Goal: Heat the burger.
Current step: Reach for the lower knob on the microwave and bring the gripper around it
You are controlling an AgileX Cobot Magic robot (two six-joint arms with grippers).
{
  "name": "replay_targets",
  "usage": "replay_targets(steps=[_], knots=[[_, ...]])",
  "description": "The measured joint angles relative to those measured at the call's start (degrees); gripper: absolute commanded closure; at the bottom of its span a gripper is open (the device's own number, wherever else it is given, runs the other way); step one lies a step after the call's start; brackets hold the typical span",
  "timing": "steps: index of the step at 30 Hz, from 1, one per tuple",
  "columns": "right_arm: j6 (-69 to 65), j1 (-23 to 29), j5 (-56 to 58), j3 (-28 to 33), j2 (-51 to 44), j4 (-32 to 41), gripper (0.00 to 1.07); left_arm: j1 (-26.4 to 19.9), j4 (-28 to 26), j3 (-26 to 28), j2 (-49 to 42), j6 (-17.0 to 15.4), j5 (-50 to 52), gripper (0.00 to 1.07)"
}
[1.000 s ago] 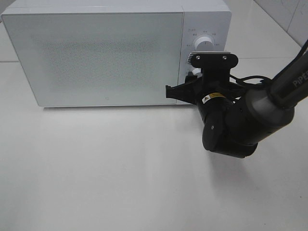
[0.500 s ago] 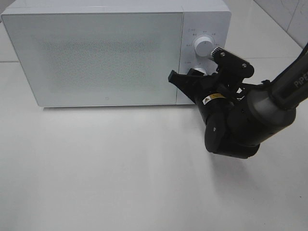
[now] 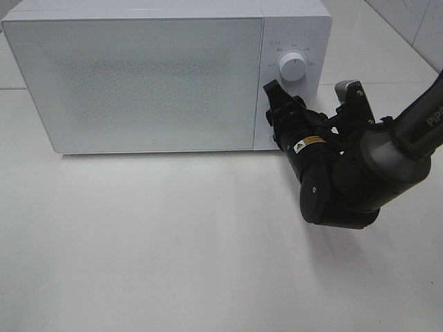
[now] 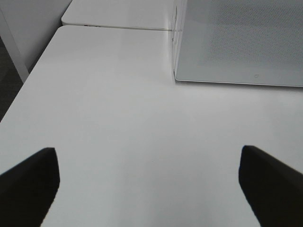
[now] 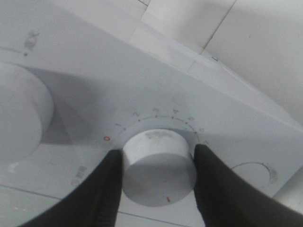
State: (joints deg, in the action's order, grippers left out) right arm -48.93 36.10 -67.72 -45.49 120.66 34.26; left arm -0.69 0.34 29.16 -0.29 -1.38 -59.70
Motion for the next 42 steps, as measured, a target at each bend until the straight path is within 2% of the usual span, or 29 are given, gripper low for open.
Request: replay_targets(steps=[2,19,42], knots=[[-6.59,-0.11,-0.11,0.11,0.0,-0.46,1.07,0.0,0.0,0.0,0.0,0.0,0.0,0.09],[-33.63,-0.17,-0.46,0.11,0.0,-0.52,1.07,0.0,0.0,0.0,0.0,0.0,0.0,0.09],[-37.36,-0.17,-0.46,0.11,0.0,0.0,1.07,0.0,0.0,0.0,0.0,0.0,0.0,0.09]])
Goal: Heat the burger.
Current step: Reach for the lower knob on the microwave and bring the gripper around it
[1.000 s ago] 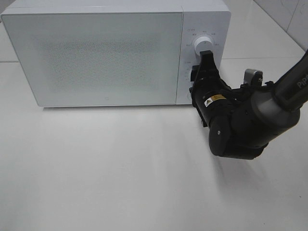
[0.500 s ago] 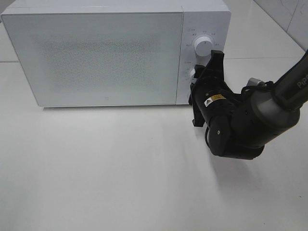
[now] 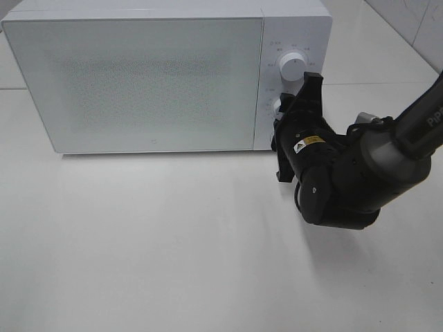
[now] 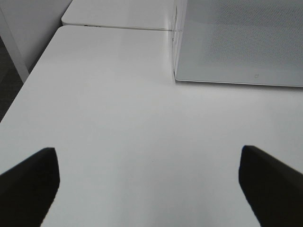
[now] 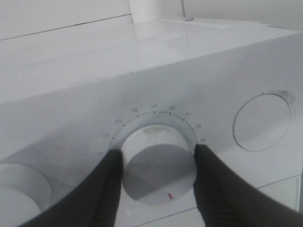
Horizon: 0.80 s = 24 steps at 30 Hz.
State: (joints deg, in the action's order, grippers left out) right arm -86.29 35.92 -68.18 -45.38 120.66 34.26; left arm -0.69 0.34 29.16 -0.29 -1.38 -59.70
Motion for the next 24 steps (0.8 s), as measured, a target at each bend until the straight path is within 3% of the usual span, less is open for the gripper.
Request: replay_targets(steps=[13,24], knots=[[2.58,0.52,-0.06,-0.11,0.0,1.95,0.95,0.0,0.0,0.0,0.0,0.0,0.0,0.09],[6.13,0.69,0.06,-0.4,0.0,4.01,0.65,0.0,0.23,0.0,0.0,0.0,0.0,0.09]])
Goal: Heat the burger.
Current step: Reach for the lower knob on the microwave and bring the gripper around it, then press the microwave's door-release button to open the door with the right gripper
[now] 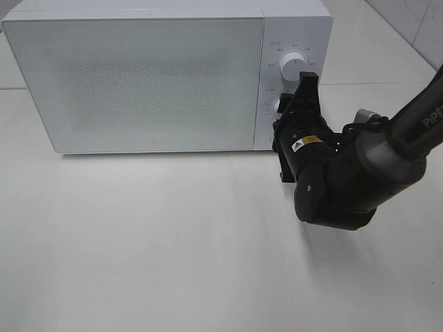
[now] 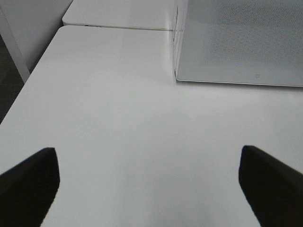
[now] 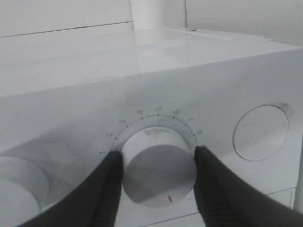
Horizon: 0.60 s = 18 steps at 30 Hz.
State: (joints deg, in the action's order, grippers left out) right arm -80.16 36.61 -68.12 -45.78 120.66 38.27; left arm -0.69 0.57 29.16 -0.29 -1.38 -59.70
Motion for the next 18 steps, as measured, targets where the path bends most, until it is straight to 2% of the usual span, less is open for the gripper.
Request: replay_targets(steps=[3,4,5,7,9,16,18], knots=[[0.92,0.0,0.0,-0.06,0.0,0.0,0.57,0.0,0.0,0.0,0.0,0.0,0.0,0.09],[1.09,0.0,0.0,-0.06,0.0,0.0,0.51,0.0,0.0,0.0,0.0,0.0,0.0,0.09],[1.09,0.0,0.0,-0.06,0.0,0.0,0.51,0.0,0.0,0.0,0.0,0.0,0.0,0.09],[1.6,0.23,0.0,-0.06,0.0,0.06,0.42,0.0,0.0,0.0,0.0,0.0,0.0,0.09],[2.18,0.4,0.0,-0.06,0.0,0.11,0.38,0.0,0.06,0.0,0.0,0.0,0.0,0.09],[3.04,0.52,0.11,1.43,-1.6,-1.2,0.35,0.0,0.06,0.0,0.0,0.0,0.0,0.09],[4.47,0.4,1.6,3.78,-3.61,-2.52,0.35,0.0,0.06,0.0,0.0,0.0,0.0,0.09]])
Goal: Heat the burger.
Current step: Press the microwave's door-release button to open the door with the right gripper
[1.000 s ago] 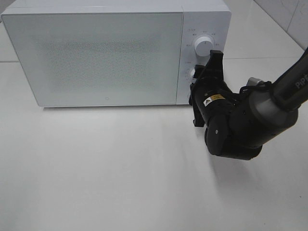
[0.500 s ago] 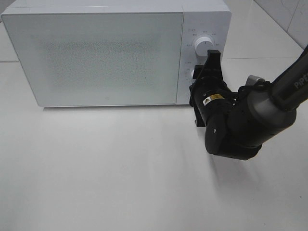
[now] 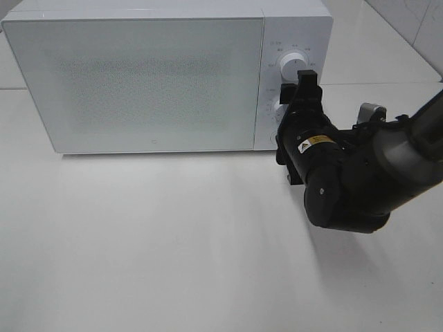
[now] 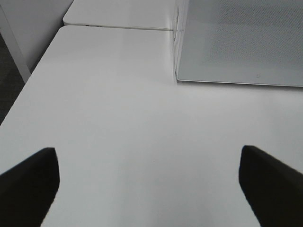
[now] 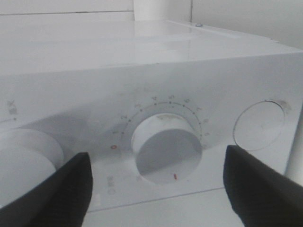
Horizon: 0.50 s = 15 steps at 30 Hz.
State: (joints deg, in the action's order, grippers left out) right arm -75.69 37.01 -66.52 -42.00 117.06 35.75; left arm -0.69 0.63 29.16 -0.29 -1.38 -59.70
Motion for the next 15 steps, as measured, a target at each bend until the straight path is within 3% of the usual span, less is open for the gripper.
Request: replay_targets(steps=[11,15], knots=[[10.37,0.0,10.31,8.48,-8.54,-4.81,0.35,0.0,0.06,0.0,0.0,0.0,0.0,0.09],[22.98,0.0,16.5,11.06,-14.5,-4.98,0.35,0.0,0.06,0.0,0.0,0.0,0.0,0.09]])
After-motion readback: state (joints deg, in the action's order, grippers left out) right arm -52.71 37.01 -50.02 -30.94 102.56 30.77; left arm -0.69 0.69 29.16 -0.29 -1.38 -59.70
